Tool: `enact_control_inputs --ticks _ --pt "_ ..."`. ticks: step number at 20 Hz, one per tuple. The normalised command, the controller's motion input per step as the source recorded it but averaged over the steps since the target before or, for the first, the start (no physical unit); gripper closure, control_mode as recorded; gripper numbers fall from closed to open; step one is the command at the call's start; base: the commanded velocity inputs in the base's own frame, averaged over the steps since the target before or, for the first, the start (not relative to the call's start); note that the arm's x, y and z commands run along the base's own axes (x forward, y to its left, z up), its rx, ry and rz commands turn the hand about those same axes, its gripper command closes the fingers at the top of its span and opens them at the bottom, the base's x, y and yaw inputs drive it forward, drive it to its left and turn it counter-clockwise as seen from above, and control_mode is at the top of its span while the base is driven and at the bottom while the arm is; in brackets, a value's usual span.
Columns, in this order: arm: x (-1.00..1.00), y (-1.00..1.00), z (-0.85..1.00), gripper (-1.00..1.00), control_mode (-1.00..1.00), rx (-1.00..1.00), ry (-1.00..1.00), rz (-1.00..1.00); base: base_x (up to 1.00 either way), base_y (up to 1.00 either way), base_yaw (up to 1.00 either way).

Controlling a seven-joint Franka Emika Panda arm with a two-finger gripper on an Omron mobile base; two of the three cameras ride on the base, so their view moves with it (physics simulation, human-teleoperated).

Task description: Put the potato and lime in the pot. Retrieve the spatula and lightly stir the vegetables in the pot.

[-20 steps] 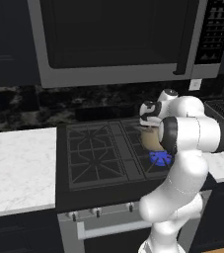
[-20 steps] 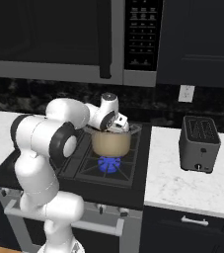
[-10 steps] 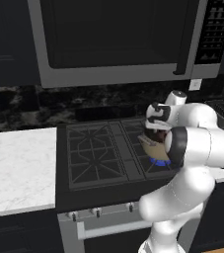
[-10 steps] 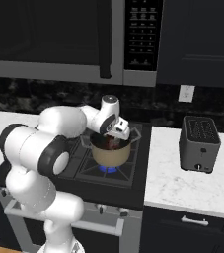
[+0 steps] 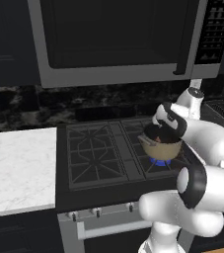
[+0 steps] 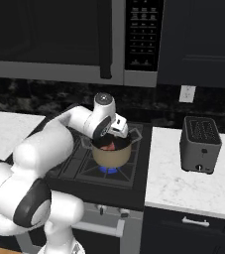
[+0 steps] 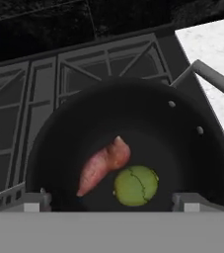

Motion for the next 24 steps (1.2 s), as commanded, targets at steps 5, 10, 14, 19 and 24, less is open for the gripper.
enact_control_inputs --ticks 5,10,14,19,24 --pt "-0.69 0.32 1.00 -1.00 -1.00 0.00 -0.04 0.00 0.00 0.00 0.00" --pt "-0.66 0.25 0.55 -1.00 -1.00 0.00 0.02 0.00 0.00 0.00 0.00" --pt "-0.47 0.20 0.14 -1.00 -1.00 0.00 0.05 0.00 0.00 0.00 0.00" --pt "0.00 0.00 0.00 -1.00 1.00 0.00 0.00 0.00 -0.10 0.72 0.00" --pt "0.00 0.00 0.00 -1.00 1.00 0.00 0.00 0.00 -0.05 1.00 0.00"
